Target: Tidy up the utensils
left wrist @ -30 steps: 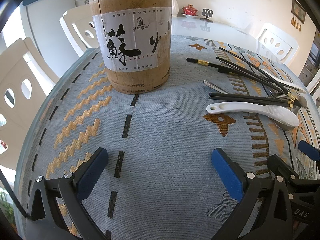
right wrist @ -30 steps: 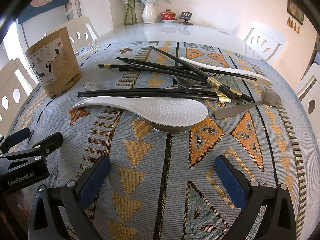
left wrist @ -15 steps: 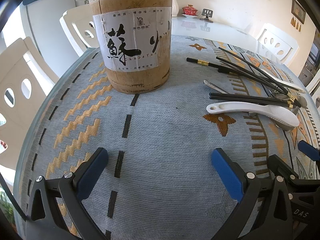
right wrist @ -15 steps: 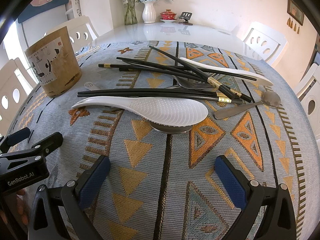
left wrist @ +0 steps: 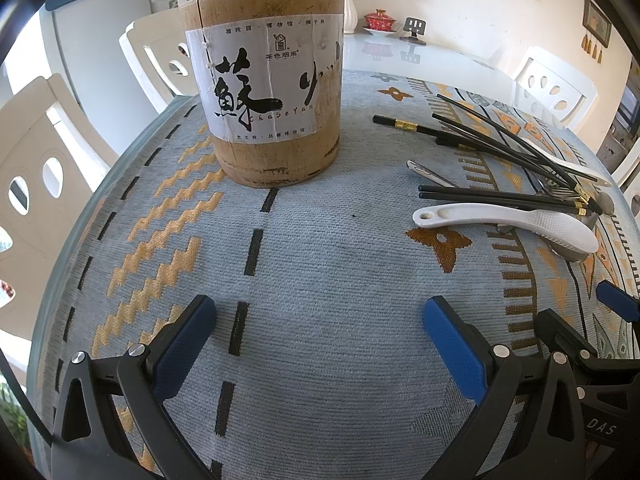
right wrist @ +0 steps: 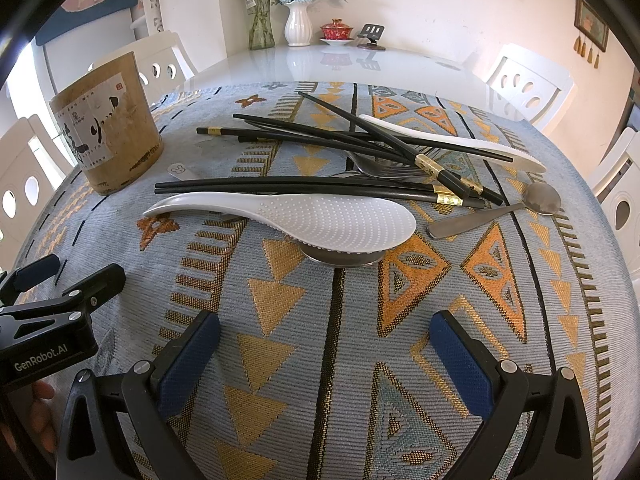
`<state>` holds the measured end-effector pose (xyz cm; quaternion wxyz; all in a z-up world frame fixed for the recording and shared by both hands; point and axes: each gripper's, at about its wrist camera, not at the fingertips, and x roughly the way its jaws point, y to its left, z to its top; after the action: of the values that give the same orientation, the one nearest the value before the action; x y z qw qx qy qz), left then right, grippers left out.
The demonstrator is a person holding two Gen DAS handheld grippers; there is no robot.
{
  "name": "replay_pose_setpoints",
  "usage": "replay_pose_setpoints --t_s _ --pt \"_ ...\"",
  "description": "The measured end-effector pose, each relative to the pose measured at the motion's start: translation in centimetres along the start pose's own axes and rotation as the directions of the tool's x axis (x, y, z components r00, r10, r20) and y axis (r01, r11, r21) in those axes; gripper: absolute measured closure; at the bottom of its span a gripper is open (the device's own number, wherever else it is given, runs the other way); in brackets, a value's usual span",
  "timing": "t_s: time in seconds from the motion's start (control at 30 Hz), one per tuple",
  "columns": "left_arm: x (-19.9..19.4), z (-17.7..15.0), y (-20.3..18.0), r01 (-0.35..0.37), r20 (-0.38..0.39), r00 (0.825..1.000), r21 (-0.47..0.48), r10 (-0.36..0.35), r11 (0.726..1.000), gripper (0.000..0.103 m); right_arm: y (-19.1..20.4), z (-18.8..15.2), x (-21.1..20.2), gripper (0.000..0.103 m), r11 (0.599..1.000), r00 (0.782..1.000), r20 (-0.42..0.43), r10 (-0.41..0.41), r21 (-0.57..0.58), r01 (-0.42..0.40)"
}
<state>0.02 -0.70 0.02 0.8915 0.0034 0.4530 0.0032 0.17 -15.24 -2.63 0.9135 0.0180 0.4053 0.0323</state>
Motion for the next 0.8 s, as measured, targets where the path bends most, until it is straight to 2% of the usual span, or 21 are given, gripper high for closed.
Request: replay_pose_setpoints --t_s 0.7,0.8 --pt "-0.2 0.01 0.1 0.005 0.006 1.0 -0.003 -0.005 1.0 0.0 0.06 0.02 0.01 0.0 1.0 1.0 0.0 0.0 0.001 0.0" --pt "-0.49 0.21 0.38 -0.022 0.018 1.0 0.002 0.022 1.0 0.0 0.04 0.01 0.0 0.0 1.0 1.0 0.0 0.002 0.002 -0.002"
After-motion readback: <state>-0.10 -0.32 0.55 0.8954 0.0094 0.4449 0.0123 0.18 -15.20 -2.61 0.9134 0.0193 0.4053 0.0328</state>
